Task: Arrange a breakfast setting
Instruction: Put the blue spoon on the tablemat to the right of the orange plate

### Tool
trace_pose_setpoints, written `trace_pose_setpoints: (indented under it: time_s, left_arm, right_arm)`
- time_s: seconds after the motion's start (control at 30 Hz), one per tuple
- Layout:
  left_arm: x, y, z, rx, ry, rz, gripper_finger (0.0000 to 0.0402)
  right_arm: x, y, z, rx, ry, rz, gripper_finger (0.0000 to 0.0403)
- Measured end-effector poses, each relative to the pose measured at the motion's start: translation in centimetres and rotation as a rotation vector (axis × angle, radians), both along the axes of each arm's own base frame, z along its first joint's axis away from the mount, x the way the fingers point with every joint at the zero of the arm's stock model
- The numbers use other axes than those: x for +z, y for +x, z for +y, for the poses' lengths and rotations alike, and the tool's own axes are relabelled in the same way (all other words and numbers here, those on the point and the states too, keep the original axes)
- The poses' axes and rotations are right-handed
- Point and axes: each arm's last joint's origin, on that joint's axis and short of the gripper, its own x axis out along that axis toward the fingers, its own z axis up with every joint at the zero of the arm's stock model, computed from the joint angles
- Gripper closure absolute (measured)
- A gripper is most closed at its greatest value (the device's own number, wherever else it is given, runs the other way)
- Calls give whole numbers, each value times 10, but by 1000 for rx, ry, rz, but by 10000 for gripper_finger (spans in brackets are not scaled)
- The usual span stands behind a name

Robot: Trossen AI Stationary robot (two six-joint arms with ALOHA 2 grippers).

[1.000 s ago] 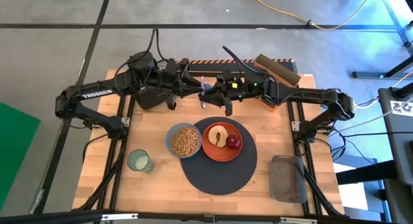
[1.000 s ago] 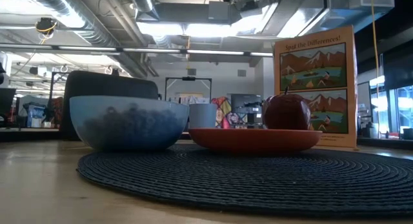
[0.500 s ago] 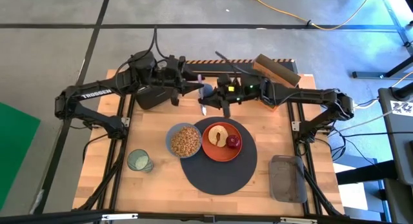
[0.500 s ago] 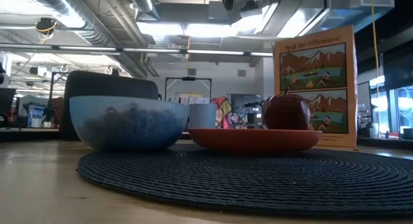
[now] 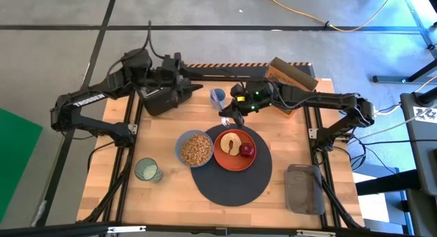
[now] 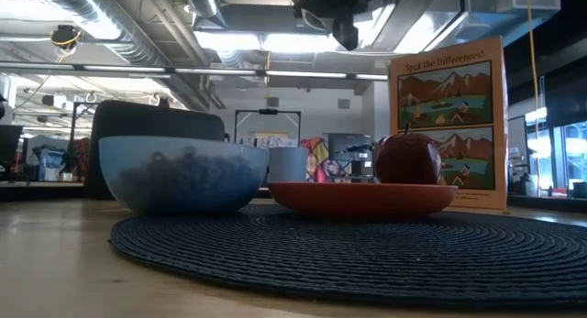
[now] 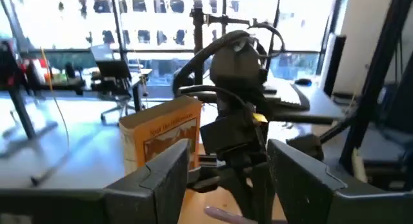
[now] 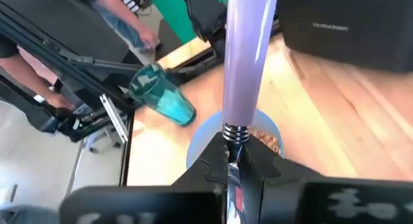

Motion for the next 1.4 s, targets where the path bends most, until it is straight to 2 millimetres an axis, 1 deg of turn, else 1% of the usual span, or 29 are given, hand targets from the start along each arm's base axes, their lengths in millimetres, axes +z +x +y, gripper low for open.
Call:
trace_pose_setpoints:
  time_s: [0.1,0.17,0.23,0.3,0.37,0.43,0.57,0.73,0.87,1.13,1.3,1.4]
  left_arm:
    - [-5,6,-8,-46,76,36,199]
    - [-12,19,-15,-96,128,74,199]
    - [-24,31,-24,-126,185,139,199]
    - [-32,43,-32,-120,272,175,199]
    - [-40,49,-40,-96,355,236,199]
    - [-48,57,-43,-60,420,299,199]
    - [-69,73,-45,-12,521,423,199]
    - [-86,88,-50,56,703,535,199]
    - [-94,96,-53,52,830,590,199]
    - [-94,96,-54,71,848,601,199]
    - [-95,96,-55,53,797,586,199]
    - [-99,99,-56,29,749,580,199]
  right_arm:
    - [0,-1,-1,35,33,3,394]
    - [0,-1,-2,48,46,6,394]
    - [-2,-2,-2,49,55,23,397]
    - [-4,-4,-5,33,65,50,398]
    - [-6,-5,-6,19,80,80,396]
    - [-8,-7,-9,2,81,98,393]
    - [-10,-8,-8,2,86,126,396]
    - [-12,-9,-7,-7,111,159,394]
    - [-14,-11,-7,-14,120,187,393]
    - [-15,-11,-7,-9,119,192,394]
    - [-23,-9,-6,16,119,240,397]
    - [-29,-10,-6,24,133,289,395]
